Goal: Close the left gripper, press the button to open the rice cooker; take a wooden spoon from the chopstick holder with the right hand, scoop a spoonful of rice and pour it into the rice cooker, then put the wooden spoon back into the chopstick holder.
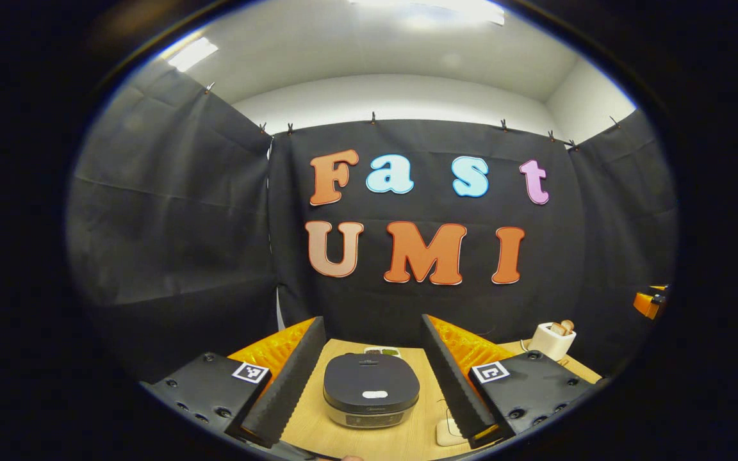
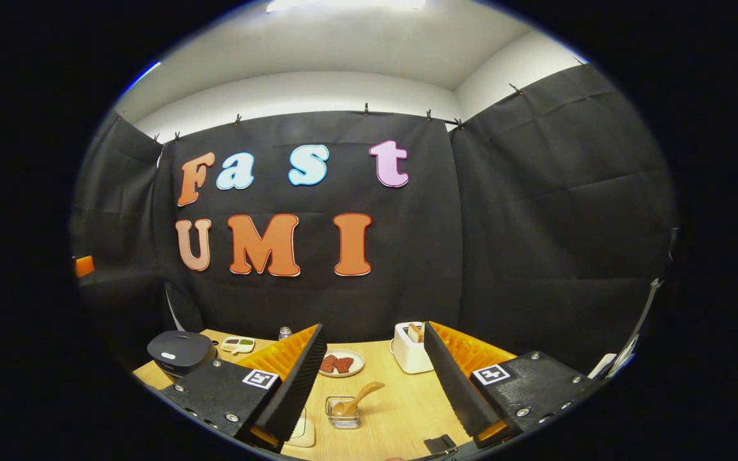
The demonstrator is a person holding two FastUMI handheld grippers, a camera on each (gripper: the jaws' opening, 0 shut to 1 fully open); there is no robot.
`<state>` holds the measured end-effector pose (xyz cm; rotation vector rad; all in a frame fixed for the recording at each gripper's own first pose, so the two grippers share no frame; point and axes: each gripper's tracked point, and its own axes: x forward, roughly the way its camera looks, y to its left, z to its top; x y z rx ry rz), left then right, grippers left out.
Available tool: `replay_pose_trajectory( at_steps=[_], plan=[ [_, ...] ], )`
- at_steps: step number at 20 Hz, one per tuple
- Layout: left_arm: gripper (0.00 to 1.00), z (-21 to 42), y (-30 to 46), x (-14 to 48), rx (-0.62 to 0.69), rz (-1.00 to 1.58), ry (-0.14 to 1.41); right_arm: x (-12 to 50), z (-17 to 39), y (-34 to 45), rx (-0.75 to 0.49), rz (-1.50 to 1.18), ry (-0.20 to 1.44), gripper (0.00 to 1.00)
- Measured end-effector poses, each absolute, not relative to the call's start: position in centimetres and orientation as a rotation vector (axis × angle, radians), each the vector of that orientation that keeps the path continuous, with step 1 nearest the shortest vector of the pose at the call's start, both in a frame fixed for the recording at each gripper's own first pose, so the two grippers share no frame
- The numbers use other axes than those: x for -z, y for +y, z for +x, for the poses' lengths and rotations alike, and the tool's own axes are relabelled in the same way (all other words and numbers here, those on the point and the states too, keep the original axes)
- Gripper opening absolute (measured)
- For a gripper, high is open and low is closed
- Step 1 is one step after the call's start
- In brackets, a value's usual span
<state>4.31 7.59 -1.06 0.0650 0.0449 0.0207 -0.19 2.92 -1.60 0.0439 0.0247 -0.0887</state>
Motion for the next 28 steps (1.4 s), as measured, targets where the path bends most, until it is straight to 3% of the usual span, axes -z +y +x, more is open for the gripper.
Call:
replay_pose_trajectory(
  at_steps=[14, 22, 24, 28],
  plan=[
    [1.00, 4.1, 11.7, 0.9, -0.024, 0.031, 0.057, 2.0, -1.5, 4.1, 0.111, 0.069, 0.065, 0.94],
    [0.46, 4.4, 11.7, 1.1, -0.027, 0.054, 0.059, 1.9, -1.9, 3.9, 0.135, 0.045, 0.058, 0.94],
    [0.10, 4.5, 11.7, 1.3, -0.018, 0.047, 0.070, 2.0, -2.1, 3.6, 0.144, 0.048, 0.059, 0.94],
    [0.04, 5.3, 11.0, 3.5, 0.012, 0.078, 0.148, 2.3, -2.1, 3.4, 0.153, 0.047, 0.064, 0.94]
  ],
)
